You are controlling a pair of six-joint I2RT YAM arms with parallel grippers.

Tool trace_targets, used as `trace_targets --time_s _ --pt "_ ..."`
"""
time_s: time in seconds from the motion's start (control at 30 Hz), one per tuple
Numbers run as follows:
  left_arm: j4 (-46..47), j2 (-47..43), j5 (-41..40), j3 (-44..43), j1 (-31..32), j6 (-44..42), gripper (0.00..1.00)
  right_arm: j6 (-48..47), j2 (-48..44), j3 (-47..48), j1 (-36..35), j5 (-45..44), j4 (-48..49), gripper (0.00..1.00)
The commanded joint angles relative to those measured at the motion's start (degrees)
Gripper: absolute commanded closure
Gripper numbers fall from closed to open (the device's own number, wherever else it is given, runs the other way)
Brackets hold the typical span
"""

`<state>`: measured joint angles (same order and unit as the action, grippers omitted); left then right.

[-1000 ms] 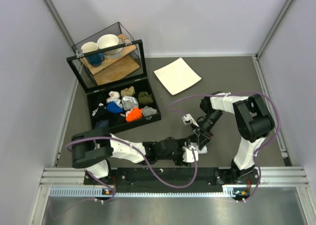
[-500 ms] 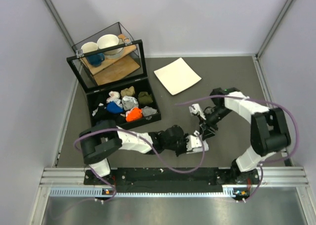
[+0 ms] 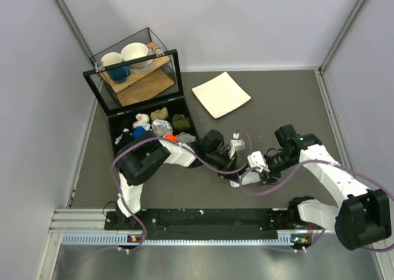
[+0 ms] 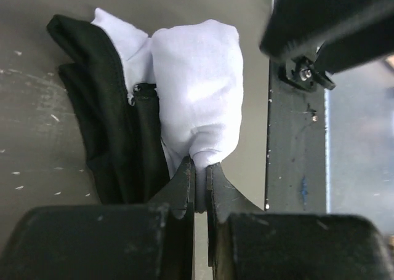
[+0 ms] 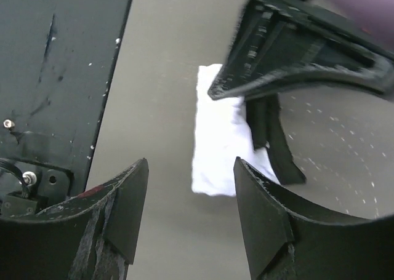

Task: Roll the underwear
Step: Roll the underwear to the center of the board.

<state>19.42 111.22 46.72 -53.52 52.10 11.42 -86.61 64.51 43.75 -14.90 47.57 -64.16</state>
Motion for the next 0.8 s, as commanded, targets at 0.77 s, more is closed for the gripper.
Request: trace_targets --time_s 0.77 --pt "2.3 4.9 -9.4 1.8 -7.7 18.0 0.99 2.0 5.5 -12.6 -16.2 -20.8 28.0 0.69"
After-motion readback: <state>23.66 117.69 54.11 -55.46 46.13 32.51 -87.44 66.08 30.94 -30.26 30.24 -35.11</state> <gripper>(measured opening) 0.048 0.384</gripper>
